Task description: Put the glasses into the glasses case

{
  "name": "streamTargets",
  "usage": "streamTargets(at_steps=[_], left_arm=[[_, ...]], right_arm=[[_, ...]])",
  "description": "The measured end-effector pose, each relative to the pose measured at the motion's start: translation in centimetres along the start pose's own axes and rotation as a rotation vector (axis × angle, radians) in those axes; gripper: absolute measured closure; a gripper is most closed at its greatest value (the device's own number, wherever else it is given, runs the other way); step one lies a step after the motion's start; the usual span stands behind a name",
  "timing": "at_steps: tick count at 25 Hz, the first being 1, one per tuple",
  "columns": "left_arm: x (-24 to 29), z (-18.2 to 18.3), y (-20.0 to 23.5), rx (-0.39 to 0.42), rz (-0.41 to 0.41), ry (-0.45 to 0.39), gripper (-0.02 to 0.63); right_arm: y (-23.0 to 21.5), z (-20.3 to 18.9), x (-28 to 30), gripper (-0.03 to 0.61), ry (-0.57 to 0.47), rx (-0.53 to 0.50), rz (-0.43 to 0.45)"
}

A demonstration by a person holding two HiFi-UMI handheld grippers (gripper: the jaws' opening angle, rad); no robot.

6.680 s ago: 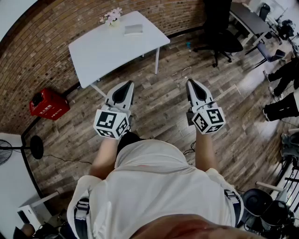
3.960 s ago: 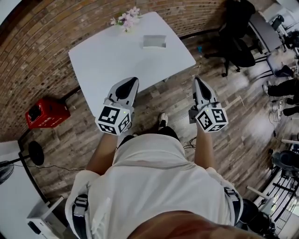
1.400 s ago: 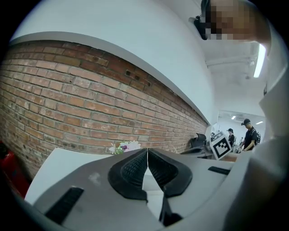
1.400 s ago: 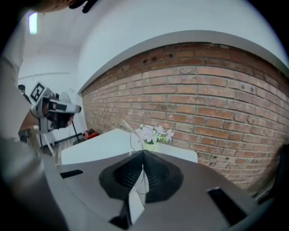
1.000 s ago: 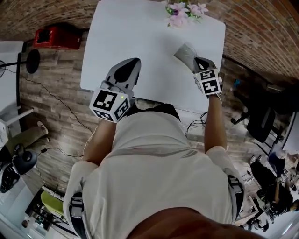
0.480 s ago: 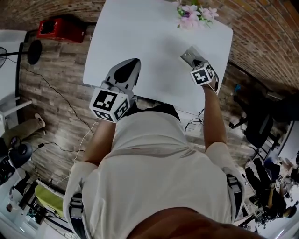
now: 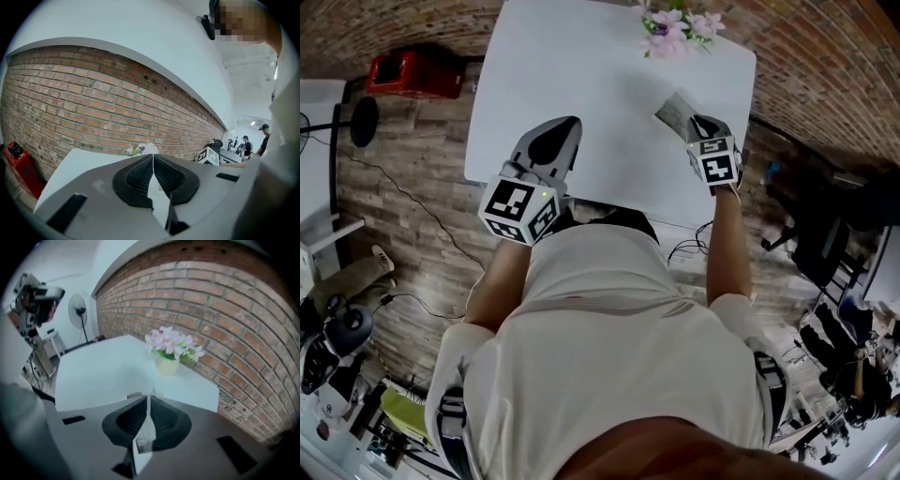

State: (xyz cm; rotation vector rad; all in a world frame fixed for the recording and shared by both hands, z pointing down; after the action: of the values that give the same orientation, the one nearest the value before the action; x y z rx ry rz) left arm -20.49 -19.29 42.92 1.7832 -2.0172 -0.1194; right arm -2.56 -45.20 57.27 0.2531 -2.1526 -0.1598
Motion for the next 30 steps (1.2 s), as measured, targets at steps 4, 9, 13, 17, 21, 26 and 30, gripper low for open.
streamTargets(at_steps=[4,9,13,17,21,26,30], left_arm=[[0.9,1.6,-0.3,0.038,-0.043,-0.027,0.595],[2.5,5.0,0.1,0.099,-0.089,-0.098,0.595],[2.8,7.2,-0.2,0.132,-0.115,-0.143,0.595],[3.0,8.5,-1.5,0.159,-0.155,-0.176,0.595],[2.8,9.2,-2.8,0.199,-0.190,-0.191,0.595],[2.4,9.5,-3.0,0.209,-0.196,-0.187,0.595],[2.2,9.8,-2.6,0.210,-0.188,-0.193,0.595]], right_arm=[[-0.9,4.0,-7.5,0.528,-0.337,0.117,-0.103],[-1.7,7.0,-15.2,0.528,-0.579,0.148,-0.242],[-1.4,8.4,-19.7,0.528,-0.698,0.203,-0.269],[-0.6,9.4,-23.0,0.528,-0.767,0.206,-0.316],[0.3,10.3,-24.9,0.528,-0.796,0.162,-0.363],[0.5,10.9,-25.1,0.528,-0.809,0.171,-0.361],[0.7,11.4,-24.4,0.528,-0.814,0.182,-0.341]])
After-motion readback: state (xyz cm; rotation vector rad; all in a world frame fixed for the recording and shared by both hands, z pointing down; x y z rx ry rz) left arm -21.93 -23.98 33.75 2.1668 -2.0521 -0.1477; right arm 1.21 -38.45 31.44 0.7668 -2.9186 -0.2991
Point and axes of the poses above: the fingertips, and each gripper's own axes: x forward along the fingers, y to its left, z out of its top, the point moved 7 cm from there along -x, backward along the fingers, and after that the axes turned 4 degrees about -x, right-handed, at the moved point
